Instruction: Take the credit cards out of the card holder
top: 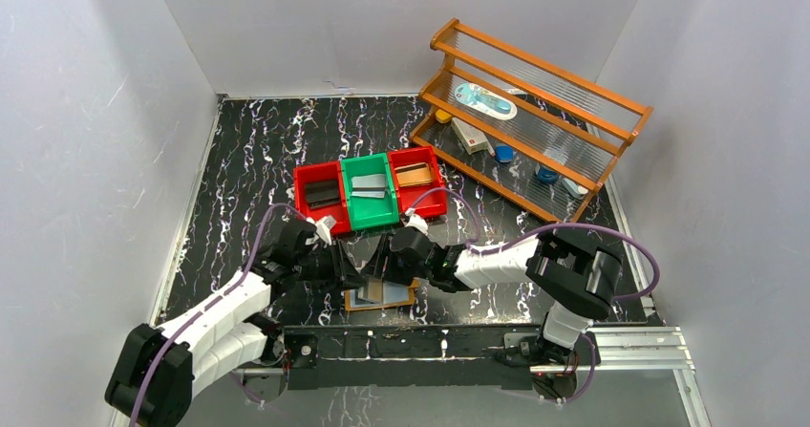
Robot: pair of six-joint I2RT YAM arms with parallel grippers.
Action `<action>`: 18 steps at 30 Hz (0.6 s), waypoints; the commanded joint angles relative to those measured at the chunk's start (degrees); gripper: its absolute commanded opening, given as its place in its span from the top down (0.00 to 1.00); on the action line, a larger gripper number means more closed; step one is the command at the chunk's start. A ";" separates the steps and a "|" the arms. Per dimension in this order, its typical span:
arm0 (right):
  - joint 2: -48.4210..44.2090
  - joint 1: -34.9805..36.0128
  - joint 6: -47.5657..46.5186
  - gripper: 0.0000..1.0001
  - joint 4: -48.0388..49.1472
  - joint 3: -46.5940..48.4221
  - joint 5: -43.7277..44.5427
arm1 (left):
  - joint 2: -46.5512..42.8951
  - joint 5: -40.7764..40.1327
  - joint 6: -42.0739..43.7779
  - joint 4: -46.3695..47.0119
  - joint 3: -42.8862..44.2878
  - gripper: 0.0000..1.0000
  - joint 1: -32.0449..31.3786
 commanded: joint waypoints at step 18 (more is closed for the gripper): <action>-3.42 -0.95 -0.88 0.23 2.47 -0.09 -3.81 | 5.94 6.57 1.91 11.15 3.98 0.73 -4.84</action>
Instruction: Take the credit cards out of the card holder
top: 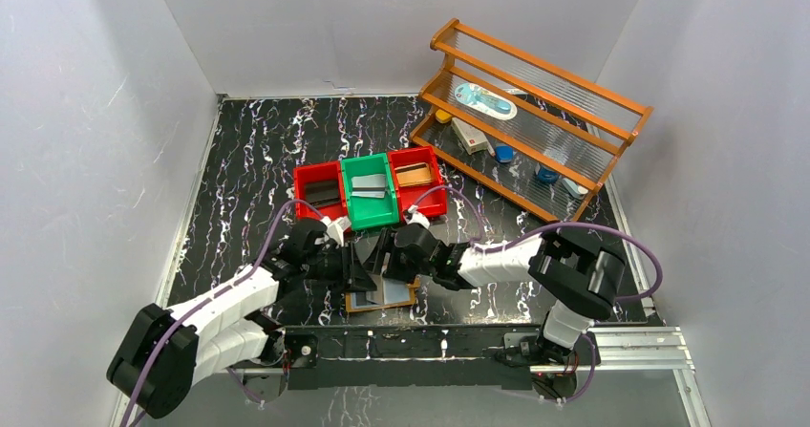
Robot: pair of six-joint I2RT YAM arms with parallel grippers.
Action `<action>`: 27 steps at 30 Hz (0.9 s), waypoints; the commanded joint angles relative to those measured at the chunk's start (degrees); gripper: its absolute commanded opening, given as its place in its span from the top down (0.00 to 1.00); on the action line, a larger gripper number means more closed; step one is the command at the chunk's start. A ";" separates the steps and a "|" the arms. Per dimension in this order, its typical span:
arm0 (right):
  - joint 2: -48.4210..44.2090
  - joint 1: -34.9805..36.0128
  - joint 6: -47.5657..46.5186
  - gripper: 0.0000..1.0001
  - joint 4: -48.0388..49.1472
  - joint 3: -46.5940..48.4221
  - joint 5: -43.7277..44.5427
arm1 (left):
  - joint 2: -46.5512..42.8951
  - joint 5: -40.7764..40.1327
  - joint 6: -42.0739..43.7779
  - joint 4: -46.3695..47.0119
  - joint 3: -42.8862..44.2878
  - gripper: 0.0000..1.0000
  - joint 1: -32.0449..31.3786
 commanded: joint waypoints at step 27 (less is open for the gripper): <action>-27.59 0.30 2.58 0.38 -21.01 -6.27 16.05 | 3.45 -14.02 5.13 -4.75 12.96 0.57 -9.19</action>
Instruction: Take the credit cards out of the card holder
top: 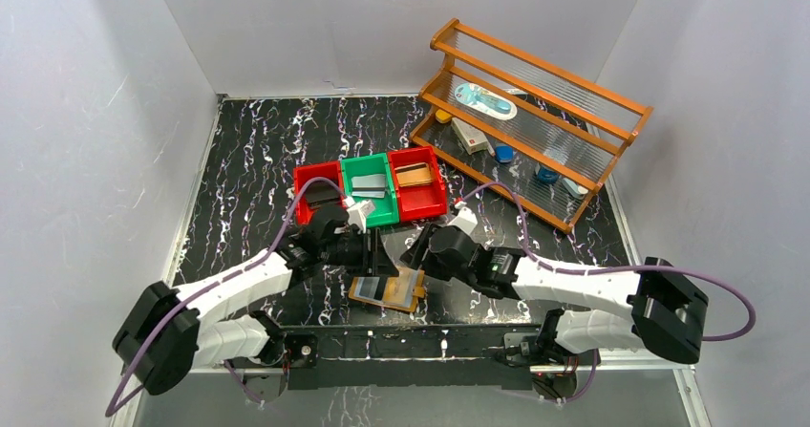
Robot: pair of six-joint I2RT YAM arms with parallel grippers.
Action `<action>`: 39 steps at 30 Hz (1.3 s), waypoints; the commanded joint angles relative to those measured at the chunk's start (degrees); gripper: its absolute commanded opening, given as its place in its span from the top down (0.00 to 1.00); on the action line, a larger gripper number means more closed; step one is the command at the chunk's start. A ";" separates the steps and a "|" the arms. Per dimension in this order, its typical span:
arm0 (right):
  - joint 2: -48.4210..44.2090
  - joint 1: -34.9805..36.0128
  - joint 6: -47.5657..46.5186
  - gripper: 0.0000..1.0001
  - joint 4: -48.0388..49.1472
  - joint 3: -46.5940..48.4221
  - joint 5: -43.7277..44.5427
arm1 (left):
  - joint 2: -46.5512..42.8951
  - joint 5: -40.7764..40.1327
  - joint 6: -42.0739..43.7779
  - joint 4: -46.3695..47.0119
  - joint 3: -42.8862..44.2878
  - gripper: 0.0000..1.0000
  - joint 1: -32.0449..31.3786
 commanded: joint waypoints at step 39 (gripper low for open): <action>13.50 0.23 6.98 0.63 13.08 -11.14 -11.16 | 5.66 -6.95 3.29 -7.90 -0.26 0.42 0.03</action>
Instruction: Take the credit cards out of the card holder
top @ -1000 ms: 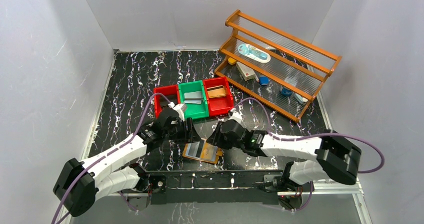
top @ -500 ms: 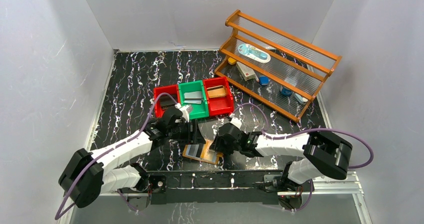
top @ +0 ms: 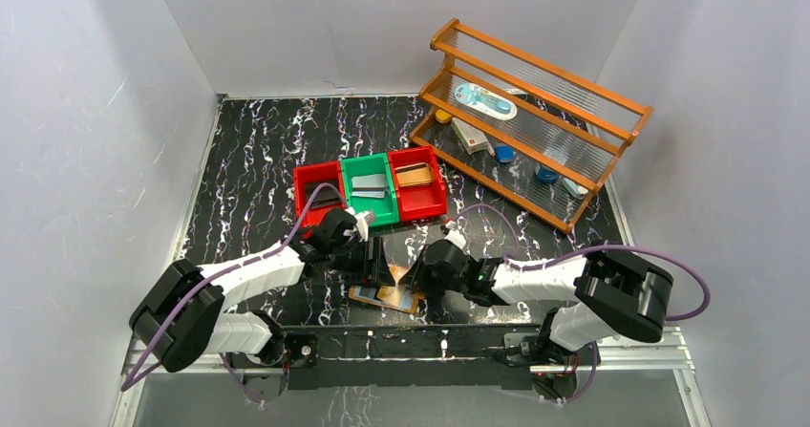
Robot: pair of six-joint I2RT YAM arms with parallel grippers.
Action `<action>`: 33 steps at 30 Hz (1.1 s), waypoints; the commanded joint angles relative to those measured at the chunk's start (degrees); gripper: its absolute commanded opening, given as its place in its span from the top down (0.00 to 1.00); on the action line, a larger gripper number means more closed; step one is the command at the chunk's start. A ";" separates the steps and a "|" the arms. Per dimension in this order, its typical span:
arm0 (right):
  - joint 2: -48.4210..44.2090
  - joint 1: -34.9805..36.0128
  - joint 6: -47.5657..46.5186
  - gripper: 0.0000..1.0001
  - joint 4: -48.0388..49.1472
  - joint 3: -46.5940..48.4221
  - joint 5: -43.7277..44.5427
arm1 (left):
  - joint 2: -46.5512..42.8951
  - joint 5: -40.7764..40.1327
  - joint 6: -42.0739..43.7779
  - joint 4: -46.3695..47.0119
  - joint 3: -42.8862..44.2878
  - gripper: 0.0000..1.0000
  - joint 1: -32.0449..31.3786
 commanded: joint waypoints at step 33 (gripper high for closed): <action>-0.12 0.27 1.32 0.64 -6.67 -2.68 2.62 | -2.34 -0.20 1.36 -2.43 -0.97 1.00 -0.03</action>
